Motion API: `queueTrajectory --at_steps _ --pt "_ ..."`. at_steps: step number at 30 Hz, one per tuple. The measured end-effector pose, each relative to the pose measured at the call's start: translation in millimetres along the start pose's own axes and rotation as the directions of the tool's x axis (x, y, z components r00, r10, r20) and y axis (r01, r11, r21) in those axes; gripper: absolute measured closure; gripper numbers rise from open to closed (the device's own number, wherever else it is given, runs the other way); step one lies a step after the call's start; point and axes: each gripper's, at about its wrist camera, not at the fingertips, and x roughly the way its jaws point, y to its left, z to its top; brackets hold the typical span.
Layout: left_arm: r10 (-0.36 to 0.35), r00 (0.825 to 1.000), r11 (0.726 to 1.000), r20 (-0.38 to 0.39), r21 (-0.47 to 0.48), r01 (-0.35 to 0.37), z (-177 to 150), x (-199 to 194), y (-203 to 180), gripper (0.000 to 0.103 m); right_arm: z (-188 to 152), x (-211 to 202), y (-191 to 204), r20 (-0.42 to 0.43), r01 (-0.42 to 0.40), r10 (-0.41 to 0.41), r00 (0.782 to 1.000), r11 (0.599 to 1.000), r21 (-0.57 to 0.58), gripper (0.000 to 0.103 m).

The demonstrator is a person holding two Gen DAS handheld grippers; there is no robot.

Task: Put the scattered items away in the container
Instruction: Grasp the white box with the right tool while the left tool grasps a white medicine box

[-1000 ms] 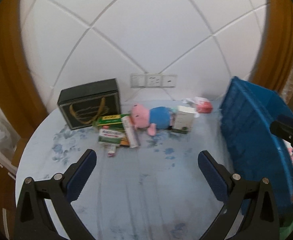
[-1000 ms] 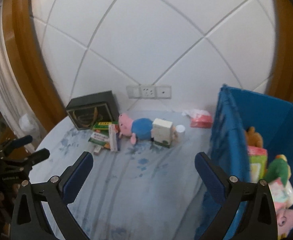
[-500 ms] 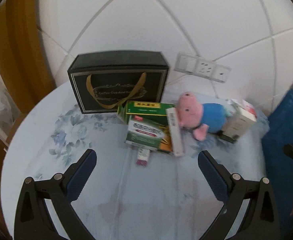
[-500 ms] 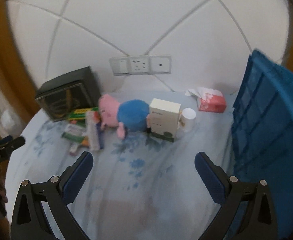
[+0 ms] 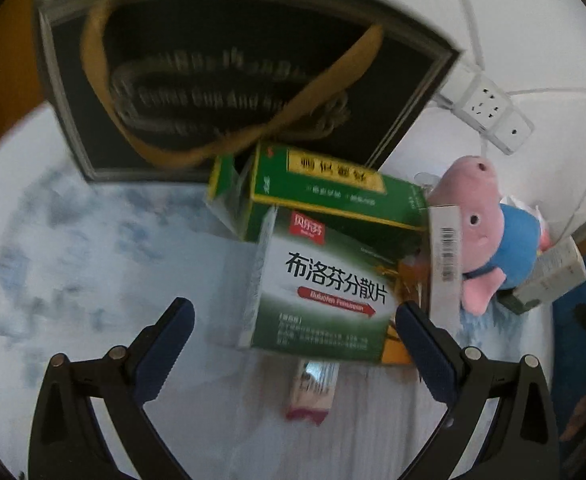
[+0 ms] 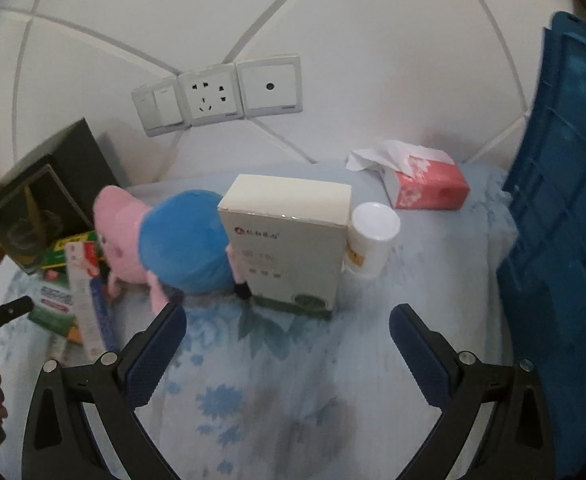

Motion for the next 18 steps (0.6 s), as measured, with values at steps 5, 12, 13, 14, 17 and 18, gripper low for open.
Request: queueTrajectory --at_steps 5,12,13,14,17,18 --pt "-0.039 0.999 0.999 -0.016 -0.032 0.038 -1 26 4 0.015 6 23 1 0.007 0.04 -0.04 0.999 0.999 -0.023 0.0" --pt "-0.153 0.985 0.988 0.073 -0.021 0.155 -14 0 -7 0.065 15 44 7 0.016 0.07 -0.07 0.997 0.997 -0.018 0.0" --pt "-0.171 0.981 0.984 0.089 -0.027 0.174 -17 -7 -7 0.069 16 46 7 0.014 0.073 -0.073 0.997 0.997 -0.007 0.0" --pt "-0.175 0.979 0.984 0.105 -0.021 0.179 -20 -16 -9 0.072 18 48 7 0.018 0.07 -0.07 0.997 0.998 0.01 0.0" --pt "-0.172 0.975 0.985 0.143 0.012 0.172 -32 -39 -17 0.076 25 54 7 0.033 0.086 -0.088 0.996 0.995 0.045 0.0" --pt "-0.172 0.974 0.985 0.15 0.017 0.172 -35 -44 -19 0.076 27 57 8 0.031 0.085 -0.087 0.996 0.995 0.055 0.0"
